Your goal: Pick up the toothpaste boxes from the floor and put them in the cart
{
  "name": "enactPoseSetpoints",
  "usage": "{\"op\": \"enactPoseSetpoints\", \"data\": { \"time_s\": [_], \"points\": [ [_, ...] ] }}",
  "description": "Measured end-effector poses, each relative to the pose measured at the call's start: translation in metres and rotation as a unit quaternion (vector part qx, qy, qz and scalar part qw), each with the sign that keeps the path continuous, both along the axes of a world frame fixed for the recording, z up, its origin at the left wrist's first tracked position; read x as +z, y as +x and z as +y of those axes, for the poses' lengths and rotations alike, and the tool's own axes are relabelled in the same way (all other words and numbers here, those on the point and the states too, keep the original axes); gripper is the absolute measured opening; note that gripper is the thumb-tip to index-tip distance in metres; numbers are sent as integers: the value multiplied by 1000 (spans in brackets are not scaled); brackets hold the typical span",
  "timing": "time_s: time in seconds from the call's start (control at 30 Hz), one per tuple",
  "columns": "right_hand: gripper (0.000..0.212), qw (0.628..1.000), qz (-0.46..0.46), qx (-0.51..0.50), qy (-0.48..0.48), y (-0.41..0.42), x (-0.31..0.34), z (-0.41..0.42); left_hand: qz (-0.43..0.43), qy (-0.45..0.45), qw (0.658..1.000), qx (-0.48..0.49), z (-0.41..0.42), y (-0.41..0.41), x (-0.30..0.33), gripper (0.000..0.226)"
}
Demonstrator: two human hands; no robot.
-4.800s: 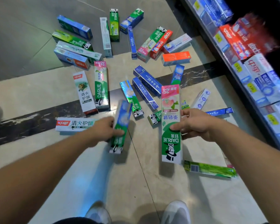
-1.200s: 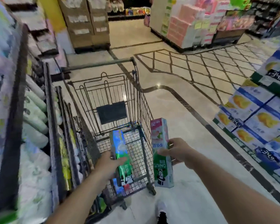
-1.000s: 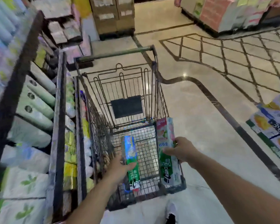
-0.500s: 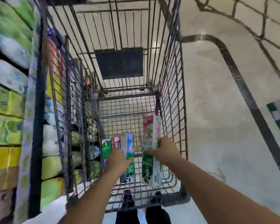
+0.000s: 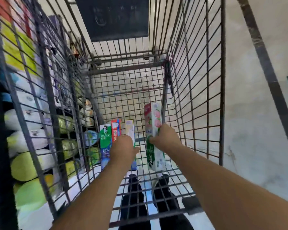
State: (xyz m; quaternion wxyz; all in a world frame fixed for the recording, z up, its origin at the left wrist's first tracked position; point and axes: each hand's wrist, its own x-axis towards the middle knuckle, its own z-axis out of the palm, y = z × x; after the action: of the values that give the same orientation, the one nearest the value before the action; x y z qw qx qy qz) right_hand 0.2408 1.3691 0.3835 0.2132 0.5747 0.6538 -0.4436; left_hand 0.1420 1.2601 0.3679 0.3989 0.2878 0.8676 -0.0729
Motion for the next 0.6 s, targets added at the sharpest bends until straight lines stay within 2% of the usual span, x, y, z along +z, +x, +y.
{"op": "enactPoseSetpoints", "data": {
  "time_s": [0.2, 0.4, 0.6],
  "points": [
    [38, 997, -46, 64, 18, -16, -14, -17, -26, -2, 1000, 7, -8, -11, -4, 46],
    [55, 995, -52, 86, 9, -32, -17, -31, -31, 0, 999, 9, -11, -16, -3, 37],
    [37, 992, -64, 111, -8, -27, 9, -32, -61, 36, 997, -28, -20, -26, 16, 29]
  ]
}}
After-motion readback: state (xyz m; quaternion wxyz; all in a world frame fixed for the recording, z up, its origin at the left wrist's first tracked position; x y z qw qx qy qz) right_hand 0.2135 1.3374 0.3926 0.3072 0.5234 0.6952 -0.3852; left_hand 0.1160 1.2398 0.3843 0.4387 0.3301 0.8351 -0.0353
